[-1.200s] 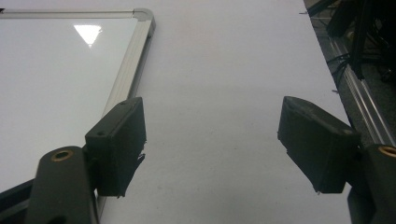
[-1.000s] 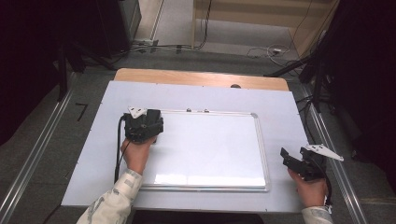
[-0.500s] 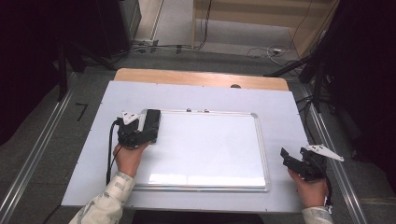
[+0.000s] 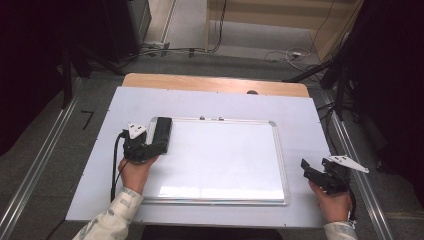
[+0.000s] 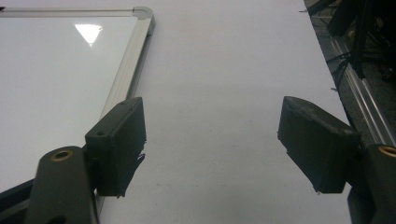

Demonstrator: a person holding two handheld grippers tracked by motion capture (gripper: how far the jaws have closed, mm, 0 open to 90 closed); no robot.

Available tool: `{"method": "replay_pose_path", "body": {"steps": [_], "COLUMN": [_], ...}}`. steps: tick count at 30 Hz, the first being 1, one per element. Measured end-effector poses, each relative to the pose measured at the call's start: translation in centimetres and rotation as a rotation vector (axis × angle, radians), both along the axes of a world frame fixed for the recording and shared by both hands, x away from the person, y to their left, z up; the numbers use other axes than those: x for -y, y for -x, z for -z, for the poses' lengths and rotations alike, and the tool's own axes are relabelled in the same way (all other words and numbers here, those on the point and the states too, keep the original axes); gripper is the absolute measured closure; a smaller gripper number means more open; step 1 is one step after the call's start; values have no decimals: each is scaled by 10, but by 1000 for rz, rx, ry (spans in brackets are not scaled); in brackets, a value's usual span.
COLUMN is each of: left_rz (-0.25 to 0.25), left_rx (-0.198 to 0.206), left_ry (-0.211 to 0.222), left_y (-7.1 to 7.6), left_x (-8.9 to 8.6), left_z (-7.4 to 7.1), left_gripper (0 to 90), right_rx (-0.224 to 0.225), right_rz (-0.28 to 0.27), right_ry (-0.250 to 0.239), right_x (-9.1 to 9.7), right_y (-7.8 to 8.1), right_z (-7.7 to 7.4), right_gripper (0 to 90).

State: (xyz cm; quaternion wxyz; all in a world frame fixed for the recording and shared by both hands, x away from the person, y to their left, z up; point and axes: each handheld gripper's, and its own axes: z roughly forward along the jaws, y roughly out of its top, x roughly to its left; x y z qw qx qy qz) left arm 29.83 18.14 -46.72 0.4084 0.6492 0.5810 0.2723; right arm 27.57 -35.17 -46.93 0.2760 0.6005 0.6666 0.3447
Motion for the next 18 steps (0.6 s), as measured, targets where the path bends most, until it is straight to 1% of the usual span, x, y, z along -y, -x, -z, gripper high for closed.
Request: {"method": "replay_pose_path", "body": {"steps": [4,7,11,18], "left_rz": [4,12,18,14], "left_rx": [0,-3,2,6], "left_ry": [4,-1,1,1], "left_y": [3,4,7,13], "left_x": [-1,-2,-2,-6], "left_z": [0,0,0,0], "left_gripper": [212,211,210,210], "right_rx": [1,1,3,2], "right_rz": [-2,-1,-1,-2], "right_ry": [2,0,0,-1], "right_x": [0,0,0,1], "right_y": [0,0,1,1], "right_z": [0,0,0,-1], "right_gripper": [223,223,223,223]}}
